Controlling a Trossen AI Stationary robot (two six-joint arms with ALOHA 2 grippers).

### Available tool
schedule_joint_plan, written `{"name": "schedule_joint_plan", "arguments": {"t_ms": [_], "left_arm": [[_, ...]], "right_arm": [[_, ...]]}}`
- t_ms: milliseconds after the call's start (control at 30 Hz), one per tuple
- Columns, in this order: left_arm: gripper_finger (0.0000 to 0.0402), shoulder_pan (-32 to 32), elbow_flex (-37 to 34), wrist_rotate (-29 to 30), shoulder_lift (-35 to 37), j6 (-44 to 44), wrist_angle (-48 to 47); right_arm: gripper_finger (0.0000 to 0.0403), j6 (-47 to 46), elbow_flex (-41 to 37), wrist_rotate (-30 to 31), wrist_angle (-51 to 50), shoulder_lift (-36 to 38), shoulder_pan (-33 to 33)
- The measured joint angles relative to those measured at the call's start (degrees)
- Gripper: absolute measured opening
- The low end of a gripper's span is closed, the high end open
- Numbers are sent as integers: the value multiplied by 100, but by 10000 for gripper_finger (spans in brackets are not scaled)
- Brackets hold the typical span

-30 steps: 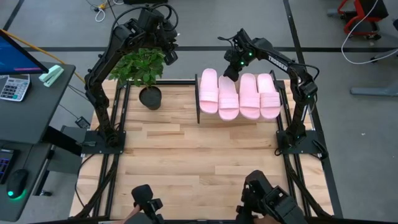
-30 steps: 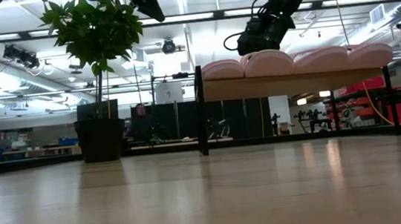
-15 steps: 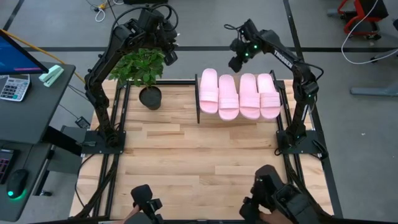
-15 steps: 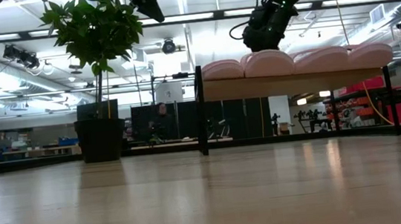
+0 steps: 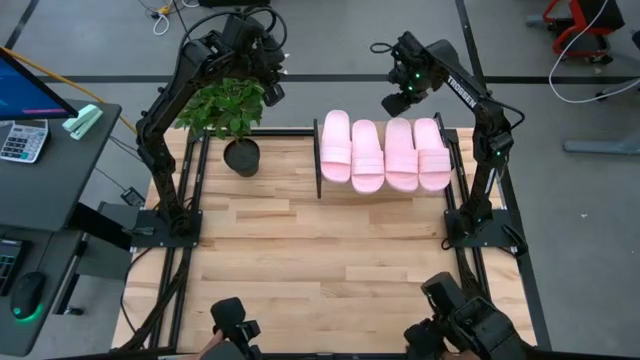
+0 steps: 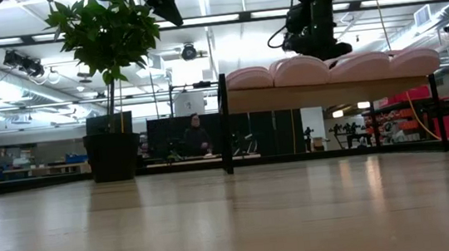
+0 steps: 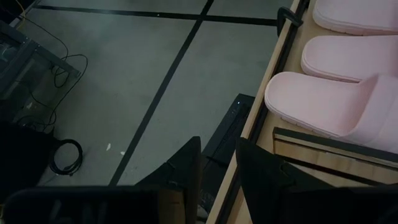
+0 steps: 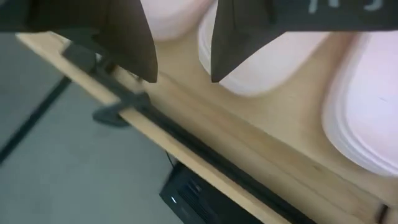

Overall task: Pick and place slides into the shelf
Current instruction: Adjust the pink slides on the shelf

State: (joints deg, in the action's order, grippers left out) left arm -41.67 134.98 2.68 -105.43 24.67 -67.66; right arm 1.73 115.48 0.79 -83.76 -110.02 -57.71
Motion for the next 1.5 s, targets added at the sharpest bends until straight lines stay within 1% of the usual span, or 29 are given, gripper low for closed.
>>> {"name": "schedule_joint_plan", "arguments": {"t_ms": [67,200,467,767,1100,1333,1500], "left_arm": [[107,0,0,0,0,2,-2],[107,0,1,0,0,5,-1],[107,0,2,1,0,72,-2],[107,0,1,0,0,73,-3],[107,0,0,0,0,61,-9],[107,0,2,0,0,55,-22],[107,0,2,0,0,48,-120]], "right_arm": [[155,-138,0,171,-199,0,0],[155,-321,-3,254,-537,0,0],[155,-450,-184,872,-629,4,63],[155,-524,-186,952,-626,4,63],[155,-711,-192,941,-626,4,211],[155,-819,-588,946,-617,4,247],[155,-819,-649,990,-616,4,280]]}}
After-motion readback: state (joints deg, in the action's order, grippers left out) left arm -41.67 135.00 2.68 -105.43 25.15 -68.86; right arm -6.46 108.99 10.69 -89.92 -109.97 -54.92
